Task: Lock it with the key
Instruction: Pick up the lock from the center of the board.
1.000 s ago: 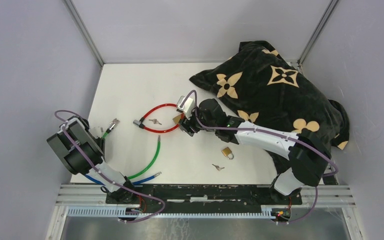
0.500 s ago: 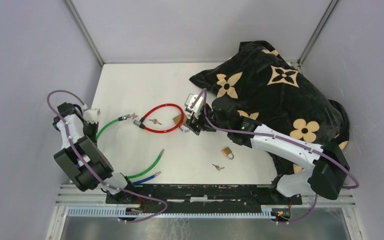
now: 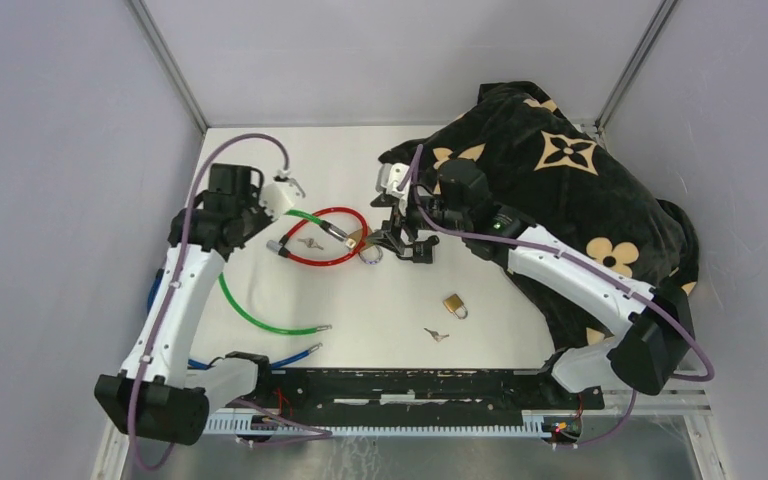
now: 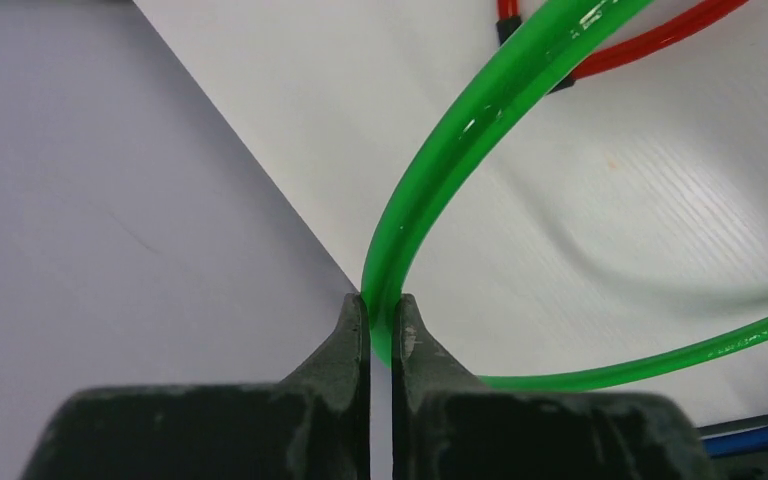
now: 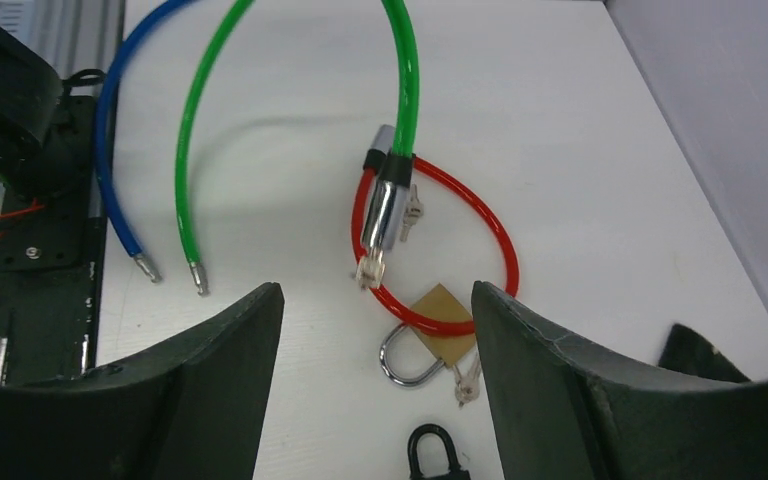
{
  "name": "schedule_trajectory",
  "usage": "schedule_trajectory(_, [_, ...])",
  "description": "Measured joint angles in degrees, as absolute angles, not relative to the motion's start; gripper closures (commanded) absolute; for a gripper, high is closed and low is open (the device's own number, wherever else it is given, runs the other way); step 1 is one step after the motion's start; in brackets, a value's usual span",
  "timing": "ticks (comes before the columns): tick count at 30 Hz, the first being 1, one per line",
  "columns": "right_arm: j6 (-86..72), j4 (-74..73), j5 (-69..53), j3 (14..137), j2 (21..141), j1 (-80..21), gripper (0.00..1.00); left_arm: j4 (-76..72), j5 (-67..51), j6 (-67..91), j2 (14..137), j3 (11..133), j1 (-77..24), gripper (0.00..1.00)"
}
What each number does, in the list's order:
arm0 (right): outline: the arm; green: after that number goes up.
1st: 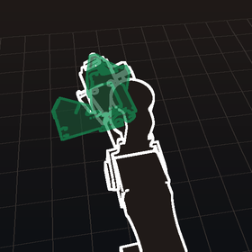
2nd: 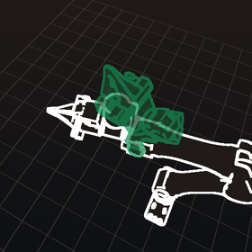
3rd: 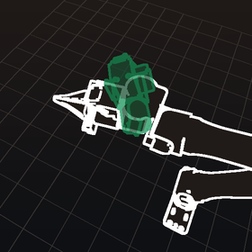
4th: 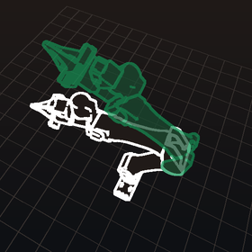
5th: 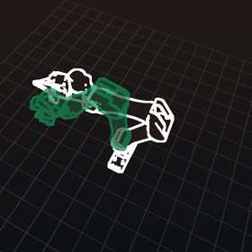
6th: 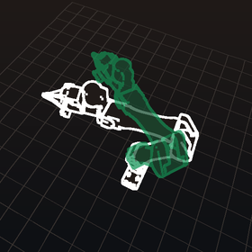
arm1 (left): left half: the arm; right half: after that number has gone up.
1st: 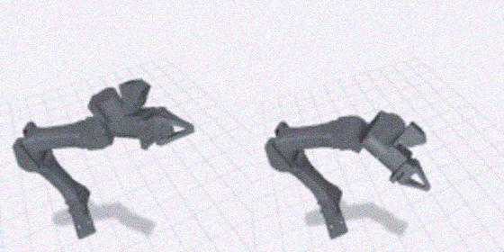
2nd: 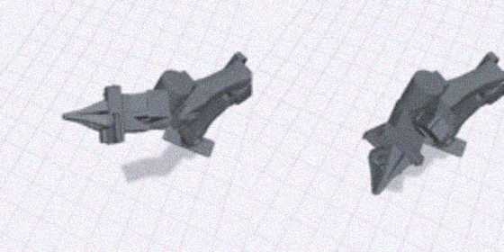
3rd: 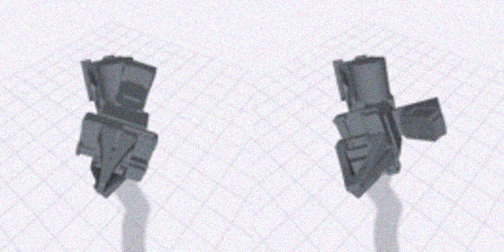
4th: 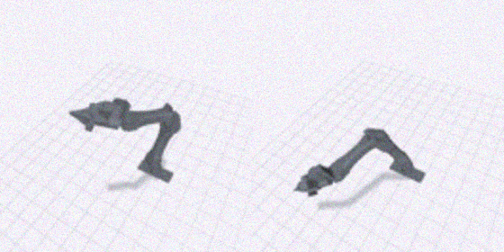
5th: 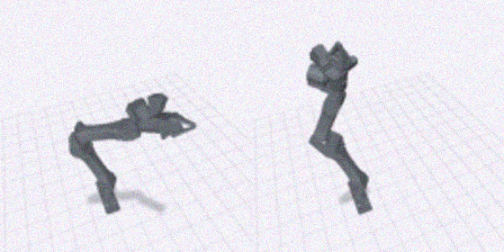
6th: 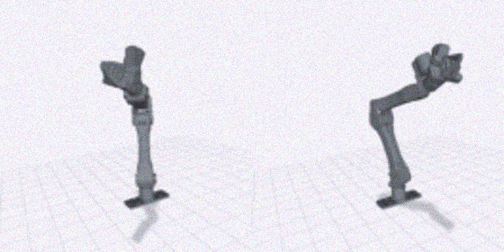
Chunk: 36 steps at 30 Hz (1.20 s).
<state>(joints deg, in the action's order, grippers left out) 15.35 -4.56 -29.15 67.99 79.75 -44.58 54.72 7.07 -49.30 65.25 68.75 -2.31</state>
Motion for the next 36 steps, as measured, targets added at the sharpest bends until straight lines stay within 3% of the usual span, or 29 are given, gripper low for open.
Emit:
schedule_trajectory(6, [10.7,-1.39,-37.08,70.04,85.27,-44.66,0.25,54.65,17.02,-50.5,61.78,68.77,-24.56,0.98])
schedule_trajectory(17, [-5.08,8.95,-43.81,71.29,99.26,-44.66,0.38,54.76,25.41,-50.72,62.11,68.84,-33.04,0.98])
schedule_trajectory(21, [-8.47,11.2,-44.31,73.56,102.19,-44.66,0.56,54.74,25.47,-50.96,62.08,68.84,-33.98,0.98])
schedule_trajectory(25, [-10.85,13.78,-45.45,75.05,103.9,-44.66,0.98,54.7,25.45,-51.77,61.47,68.84,-34.22,0.98])
schedule_trajectory(27, [-11.57,14.5,-46.19,75.09,104.2,-44.66,1.0,54.68,25.47,-51.99,60.88,68.84,-34.22,0.98])
schedule_trajectory(28, [-12.05,14.81,-46.76,75.09,104.31,-44.66,1.0,54.68,25.36,-51.96,60.58,68.84,-34.22,0.93])
schedule_trajectory(30, [-12.21,15.46,-47.57,75.09,104.31,-44.62,1.0,54.76,25.02,-51.55,60.25,68.97,-34.22,0.52])
schedule_trajectory(32, [-12.19,16.03,-47.77,75.0,104.16,-44.4,1.0,54.98,23.9,-49.67,60.34,70.0,-34.2,0.29])
schedule_trajectory(36, [-11.57,17.37,-47.9,70.67,100.71,-43.42,1.0,53.43,18.68,-41.71,59.55,72.07,-34.22,0.11])
